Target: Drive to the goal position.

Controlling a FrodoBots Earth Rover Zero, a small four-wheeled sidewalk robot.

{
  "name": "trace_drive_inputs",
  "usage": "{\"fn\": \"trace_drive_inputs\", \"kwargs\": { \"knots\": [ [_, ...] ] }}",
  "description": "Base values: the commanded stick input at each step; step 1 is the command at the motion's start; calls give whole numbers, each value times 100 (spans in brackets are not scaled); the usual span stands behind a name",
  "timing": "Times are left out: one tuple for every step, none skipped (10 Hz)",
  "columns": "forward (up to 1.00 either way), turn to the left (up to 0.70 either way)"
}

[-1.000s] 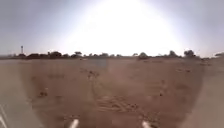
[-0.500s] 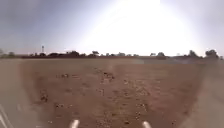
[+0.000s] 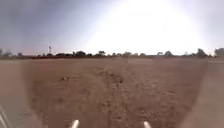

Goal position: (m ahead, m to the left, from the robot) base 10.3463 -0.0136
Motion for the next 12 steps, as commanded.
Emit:
{"fn": "trace_drive_inputs", "kwargs": {
  "knots": [
    [100, 3],
    [100, 4],
    [100, 33],
    [100, 40],
    [100, 40],
    [100, 40],
    [100, 40],
    [100, 40],
    [100, 40],
    [100, 17],
    [100, 0],
    [100, 0]
  ]
}}
